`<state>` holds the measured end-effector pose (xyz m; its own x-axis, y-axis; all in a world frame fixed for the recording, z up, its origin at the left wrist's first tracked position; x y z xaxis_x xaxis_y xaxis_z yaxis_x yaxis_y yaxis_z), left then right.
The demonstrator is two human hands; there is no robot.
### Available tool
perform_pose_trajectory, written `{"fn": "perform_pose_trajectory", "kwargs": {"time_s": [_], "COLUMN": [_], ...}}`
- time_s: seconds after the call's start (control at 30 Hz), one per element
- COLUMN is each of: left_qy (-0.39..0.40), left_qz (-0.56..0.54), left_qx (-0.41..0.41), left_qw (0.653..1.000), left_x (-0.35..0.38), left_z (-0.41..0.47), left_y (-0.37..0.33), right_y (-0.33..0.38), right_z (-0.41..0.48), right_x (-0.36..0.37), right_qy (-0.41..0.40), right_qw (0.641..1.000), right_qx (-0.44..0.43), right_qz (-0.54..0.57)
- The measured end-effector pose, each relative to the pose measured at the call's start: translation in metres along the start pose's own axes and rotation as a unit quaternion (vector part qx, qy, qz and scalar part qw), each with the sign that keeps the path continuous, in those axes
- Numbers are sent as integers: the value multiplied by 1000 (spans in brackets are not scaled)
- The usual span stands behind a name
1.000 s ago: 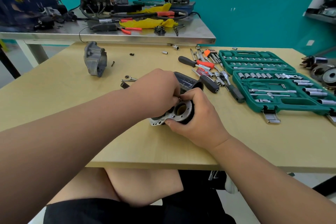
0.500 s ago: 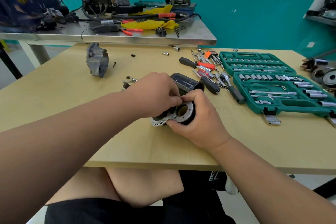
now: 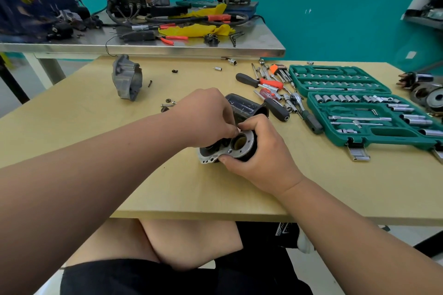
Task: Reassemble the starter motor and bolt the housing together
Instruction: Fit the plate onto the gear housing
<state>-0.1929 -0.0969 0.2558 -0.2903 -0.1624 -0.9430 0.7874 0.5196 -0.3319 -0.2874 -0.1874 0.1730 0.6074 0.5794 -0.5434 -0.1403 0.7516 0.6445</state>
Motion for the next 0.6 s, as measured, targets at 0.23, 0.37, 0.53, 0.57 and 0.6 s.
{"fn": "perform_pose_trajectory", "kwargs": {"time_s": [0.23, 0.37, 0.53, 0.57, 0.6], "left_qy": [-18, -26, -39, -40, -41], "left_qz": [33, 63, 118, 124, 130], "left_qx": [29, 47, 86, 95, 103], "left_qw": [999, 997, 989, 987, 985], "left_x": [0, 3, 8, 9, 10], "left_z": [-5, -8, -8, -8, -8], "left_y": [-5, -7, -6, -5, -5], "right_y": [-1, -1, -2, -2, -1], "right_z": [0, 0, 1, 1, 1], "right_x": [0, 1, 1, 1, 1], "right_qy": [-6, -8, -15, -15, -13], "right_qw": [1000, 1000, 1000, 1000, 1000], "right_qx": [-3, -7, -11, -12, -12], "right_qz": [6, 0, -1, -1, -1]}}
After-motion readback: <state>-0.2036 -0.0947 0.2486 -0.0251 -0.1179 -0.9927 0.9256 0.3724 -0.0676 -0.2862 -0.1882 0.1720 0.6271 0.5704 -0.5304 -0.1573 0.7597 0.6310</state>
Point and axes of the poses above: each hand's wrist, its own z-axis towards the middle knuckle, its own x-axis out of the palm, y = z × x, the point moved 3 cm from there along z, towards the middle knuckle, and after that the axes turned 3 degrees about y, right-handed, at the moved point
